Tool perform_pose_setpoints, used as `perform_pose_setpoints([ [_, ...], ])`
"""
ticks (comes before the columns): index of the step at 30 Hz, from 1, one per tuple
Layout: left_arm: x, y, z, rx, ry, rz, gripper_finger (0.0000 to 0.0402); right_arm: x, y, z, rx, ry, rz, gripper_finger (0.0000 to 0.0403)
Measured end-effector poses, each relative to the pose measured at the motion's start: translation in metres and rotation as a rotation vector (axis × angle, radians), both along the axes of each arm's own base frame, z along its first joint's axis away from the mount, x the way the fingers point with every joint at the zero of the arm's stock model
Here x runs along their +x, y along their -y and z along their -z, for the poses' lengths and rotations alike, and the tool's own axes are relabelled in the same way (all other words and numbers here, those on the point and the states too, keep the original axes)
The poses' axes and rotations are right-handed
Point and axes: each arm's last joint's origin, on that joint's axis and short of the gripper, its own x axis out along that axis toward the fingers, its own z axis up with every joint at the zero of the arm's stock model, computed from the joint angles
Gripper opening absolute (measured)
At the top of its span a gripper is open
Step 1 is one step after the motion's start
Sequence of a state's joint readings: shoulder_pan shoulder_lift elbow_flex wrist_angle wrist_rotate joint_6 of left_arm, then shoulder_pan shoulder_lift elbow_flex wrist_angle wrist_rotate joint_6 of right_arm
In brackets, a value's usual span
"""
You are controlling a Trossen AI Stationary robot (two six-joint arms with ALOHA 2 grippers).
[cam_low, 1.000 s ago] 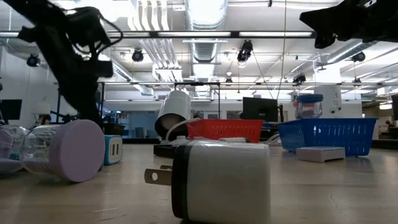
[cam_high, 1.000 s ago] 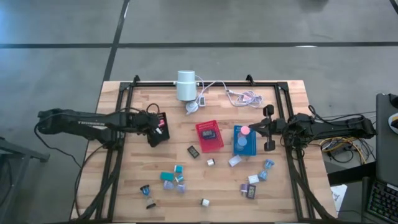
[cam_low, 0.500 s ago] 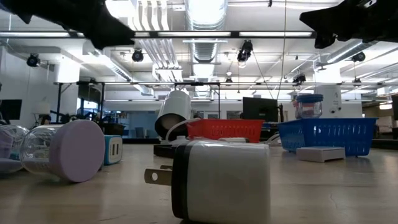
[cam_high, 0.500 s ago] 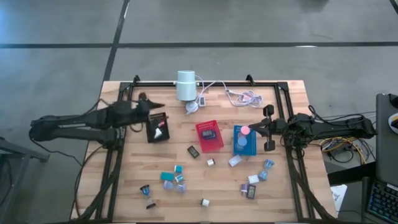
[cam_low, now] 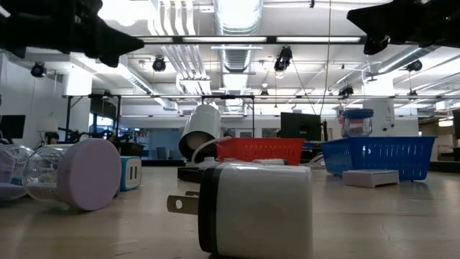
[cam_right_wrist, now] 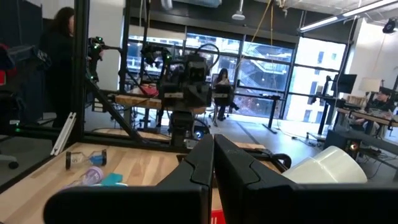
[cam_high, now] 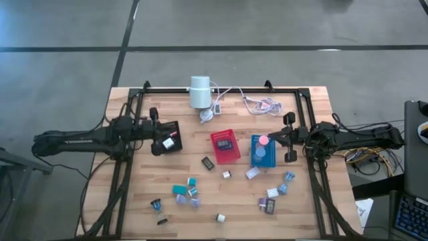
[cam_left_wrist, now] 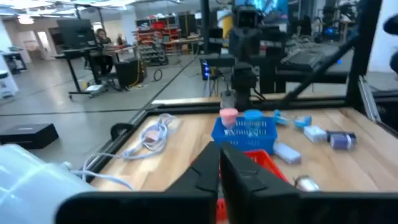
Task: Pick & Place Office items
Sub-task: Put the purple hourglass into the blue bin
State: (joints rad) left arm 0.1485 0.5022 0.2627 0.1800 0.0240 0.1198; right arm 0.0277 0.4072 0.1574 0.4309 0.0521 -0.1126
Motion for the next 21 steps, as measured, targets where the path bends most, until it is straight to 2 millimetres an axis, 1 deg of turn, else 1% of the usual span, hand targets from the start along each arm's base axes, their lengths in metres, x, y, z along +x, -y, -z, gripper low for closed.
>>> perform_pose_setpoints([
  [2,-0.006,0.001,0.004,0.0,0.002,0.003,0.0008,0.0,0.0,0.0,0.006,0.001,-0.001,0.0008],
  [7,-0.021,0.003,0.004,-0.002,0.044,0.008,0.0002,0.0,0.0,0.0,0.009,0.001,-0.002,0.0008],
  [10,-0.026,0.004,0.013,-0.01,0.016,0.009,0.0002,0.0,0.0,0.0,0.009,-0.001,-0.001,0.0008],
  [12,-0.029,0.005,0.02,-0.012,0.008,0.009,0.0001,0.0,0.0,0.0,0.008,-0.001,-0.001,0.0008],
  [16,-0.034,0.005,0.021,-0.035,0.052,0.008,0.0001,0.0,0.0,0.0,0.008,-0.001,-0.001,0.0008],
  [21,-0.034,0.006,0.04,-0.047,-0.001,0.046,0.0,0.0,0.0,0.0,0.002,-0.002,0.0,0.0008],
])
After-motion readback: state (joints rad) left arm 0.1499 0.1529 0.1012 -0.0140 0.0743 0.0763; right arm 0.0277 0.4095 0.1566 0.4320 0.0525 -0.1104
